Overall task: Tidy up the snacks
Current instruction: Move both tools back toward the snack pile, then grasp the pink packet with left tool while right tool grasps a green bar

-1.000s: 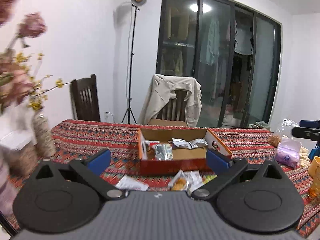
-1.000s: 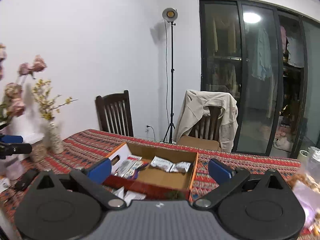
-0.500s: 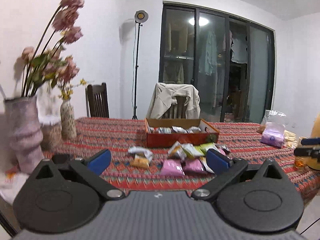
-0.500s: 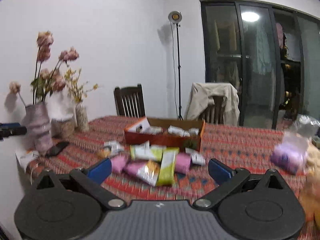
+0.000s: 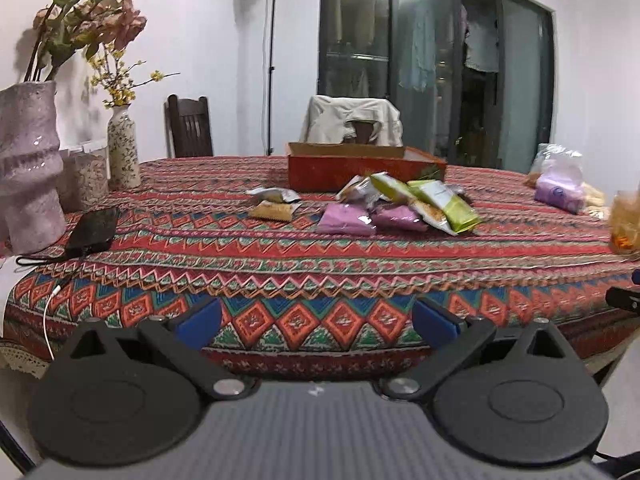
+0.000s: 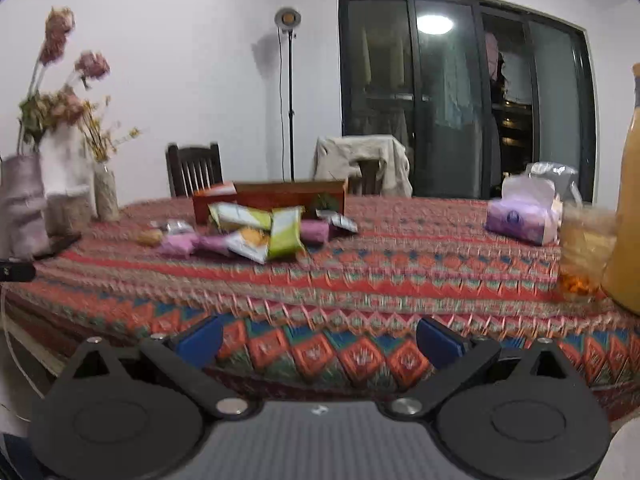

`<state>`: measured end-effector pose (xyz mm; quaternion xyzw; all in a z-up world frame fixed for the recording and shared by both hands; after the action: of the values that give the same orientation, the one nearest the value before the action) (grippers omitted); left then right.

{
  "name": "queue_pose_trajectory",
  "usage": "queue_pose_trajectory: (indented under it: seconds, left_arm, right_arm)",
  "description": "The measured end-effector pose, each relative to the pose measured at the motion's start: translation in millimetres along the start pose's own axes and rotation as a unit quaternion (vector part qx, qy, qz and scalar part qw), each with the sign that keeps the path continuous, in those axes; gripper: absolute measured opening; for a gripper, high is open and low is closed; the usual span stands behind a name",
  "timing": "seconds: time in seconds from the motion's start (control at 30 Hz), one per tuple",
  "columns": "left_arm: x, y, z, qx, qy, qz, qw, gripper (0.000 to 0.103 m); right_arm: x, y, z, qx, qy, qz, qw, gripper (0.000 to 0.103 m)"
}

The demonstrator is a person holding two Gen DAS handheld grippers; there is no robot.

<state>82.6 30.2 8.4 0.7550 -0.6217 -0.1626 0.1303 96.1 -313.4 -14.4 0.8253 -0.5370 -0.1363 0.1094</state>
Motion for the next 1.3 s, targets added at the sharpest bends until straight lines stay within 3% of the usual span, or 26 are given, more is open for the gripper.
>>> queue_pose_trajectory:
  seconds: [0.33,0.6,0.67,0.73,0.8,0.9,1.07,1.17,1.27,1.3]
  left_arm:
    - [10,-63,1,-0.043,0.019,-0.001,0.9989,0.103]
    - [45,-123,-51,-0.026,-0.012,0.008,0.9996,0.103]
    - [55,-145,-65,-0.031,-0.020,0.004,0.9993,0.102]
    - [66,-167,-78,-0.036,-0.029,0.002,0.9989,0.100]
    - [77,-186,-87,-0.041,-0.041,0.009,0.9983,0.090]
    - [89,-219,-94,-0.066,-0.058,0.004,0.9961,0.079]
    - [97,-254,-95,-0.098,-0.057,0.010,0.9935,0.079]
    - [102,-265,-90,-0.117,-0.063,0.013,0.9910,0.079]
    - [100,-267,-83,-0.129,-0.058,0.004,0.9900,0.079]
    - [100,-266,-83,-0.128,-0.058,0.005,0.9900,0.071]
  right_arm:
    - [-7,-65,5,-0.021,-0.009,-0.031,0.999,0.103]
    - [1,-117,-26,-0.033,0.007,-0.035,0.999,0.103]
    - [7,-136,-39,-0.051,-0.015,-0.052,0.997,0.100]
    - [13,-157,-55,-0.065,-0.025,-0.065,0.995,0.086]
    - [16,-179,-70,-0.072,-0.009,-0.060,0.996,0.078]
    - [18,-213,-93,-0.072,0.008,-0.052,0.996,0.074]
    - [21,-276,-116,-0.098,0.030,-0.045,0.994,0.070]
    - [22,-305,-117,-0.120,0.045,-0.043,0.991,0.055]
    - [24,-320,-116,-0.126,0.037,-0.055,0.990,0.052]
    - [23,-322,-116,-0.125,0.043,-0.054,0.990,0.052]
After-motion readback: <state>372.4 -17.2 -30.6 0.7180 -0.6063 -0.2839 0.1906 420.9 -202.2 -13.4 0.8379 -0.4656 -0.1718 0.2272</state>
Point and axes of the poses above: each gripper's, at about its wrist camera, not at the fingertips, and y roughly against the way its jaws point, x to its right, z to its underside, the point moved 7 cm from there along -y, roughly the way its jaws point, and after that the axes turned 12 degrees about -z, right-handed, at the moved point
